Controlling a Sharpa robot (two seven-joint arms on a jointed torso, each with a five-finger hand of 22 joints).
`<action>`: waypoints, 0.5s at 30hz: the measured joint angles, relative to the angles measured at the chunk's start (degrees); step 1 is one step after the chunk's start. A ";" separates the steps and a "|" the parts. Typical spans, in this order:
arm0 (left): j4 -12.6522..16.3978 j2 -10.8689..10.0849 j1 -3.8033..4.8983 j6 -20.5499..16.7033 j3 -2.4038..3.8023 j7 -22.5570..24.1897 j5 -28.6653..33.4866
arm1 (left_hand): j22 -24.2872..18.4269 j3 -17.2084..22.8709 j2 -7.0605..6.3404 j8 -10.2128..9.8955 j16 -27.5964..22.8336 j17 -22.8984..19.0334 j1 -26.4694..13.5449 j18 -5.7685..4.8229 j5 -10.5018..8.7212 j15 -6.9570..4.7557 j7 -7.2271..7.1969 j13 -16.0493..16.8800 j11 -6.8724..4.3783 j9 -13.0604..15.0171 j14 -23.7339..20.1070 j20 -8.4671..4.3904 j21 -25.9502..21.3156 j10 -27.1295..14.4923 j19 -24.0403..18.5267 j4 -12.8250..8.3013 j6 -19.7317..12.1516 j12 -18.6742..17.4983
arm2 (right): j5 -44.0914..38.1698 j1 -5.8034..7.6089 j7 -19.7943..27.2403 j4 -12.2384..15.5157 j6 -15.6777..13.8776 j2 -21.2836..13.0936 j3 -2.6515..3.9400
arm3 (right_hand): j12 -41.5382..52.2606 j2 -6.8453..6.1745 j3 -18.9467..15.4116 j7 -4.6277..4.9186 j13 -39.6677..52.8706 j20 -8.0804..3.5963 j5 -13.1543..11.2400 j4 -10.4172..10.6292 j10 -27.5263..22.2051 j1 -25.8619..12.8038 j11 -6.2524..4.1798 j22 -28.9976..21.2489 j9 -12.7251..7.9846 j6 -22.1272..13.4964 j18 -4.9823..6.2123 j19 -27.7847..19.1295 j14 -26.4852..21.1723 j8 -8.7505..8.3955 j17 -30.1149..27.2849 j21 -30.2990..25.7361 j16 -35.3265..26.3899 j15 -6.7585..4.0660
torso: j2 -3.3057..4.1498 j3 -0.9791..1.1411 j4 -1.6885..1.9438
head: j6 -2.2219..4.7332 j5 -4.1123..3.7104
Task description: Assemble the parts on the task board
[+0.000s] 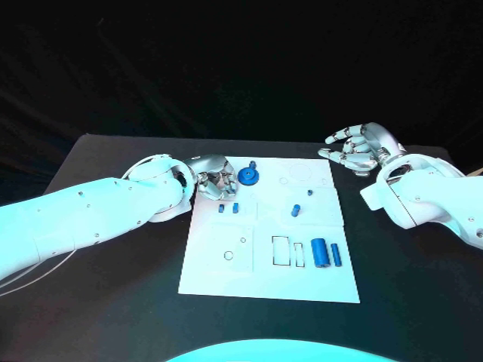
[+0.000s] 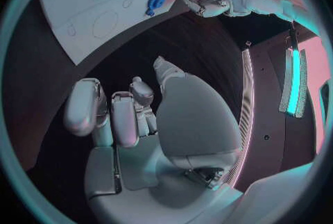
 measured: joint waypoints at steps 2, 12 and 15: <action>0.00 -0.03 -0.03 -0.08 -0.03 0.00 0.08 | -0.08 0.15 0.00 -0.31 0.00 -0.03 0.00 0.00 0.00 0.00 0.03 0.01 0.18 -0.13 0.00 0.00 0.00 0.18 0.00 0.15 -0.38 -0.25 | 0.00 0.00 0.00 0.00 0.00 0.00 0.00 | 0.00 0.00 0.00 0.00 0.00 0.00 0.00 0.00 0.00 0.00 0.00 0.00 0.00 0.00 0.00 0.00 0.00 0.00 0.00 0.00 0.00 0.00 | 0.00 -0.01 -0.01 | 0.01 0.00; -0.01 -0.23 -0.13 -0.33 -0.09 -0.02 0.31 | -0.22 0.15 -0.30 -0.75 0.00 -0.33 -0.30 0.00 0.00 0.22 0.12 0.07 0.18 -0.37 -0.22 0.00 -0.33 0.18 0.00 0.14 -0.89 -0.45 | 0.00 0.00 0.00 0.00 0.00 -0.01 0.00 | 0.00 0.00 0.00 0.00 0.00 0.00 0.00 0.00 0.00 0.00 0.00 0.00 0.00 0.00 0.00 0.00 0.00 0.00 -0.01 0.00 0.00 0.00 | 0.01 0.02 -0.01 | 0.04 0.00; -0.02 -0.26 -0.14 -0.46 -0.09 -0.04 0.38 | -0.30 0.15 -0.30 -1.31 0.00 -0.26 -0.30 0.00 0.00 0.22 0.21 0.15 0.18 -0.54 -0.22 0.20 -0.33 0.18 -0.19 0.14 -1.42 -0.45 | 0.00 0.00 0.01 0.00 0.00 -0.01 0.00 | 0.00 0.00 0.00 0.00 0.00 0.00 0.00 0.00 0.00 0.00 0.00 0.00 -0.04 0.00 0.00 0.00 0.00 0.00 -0.01 0.00 0.00 0.00 | 0.01 0.02 -0.01 | 0.04 0.00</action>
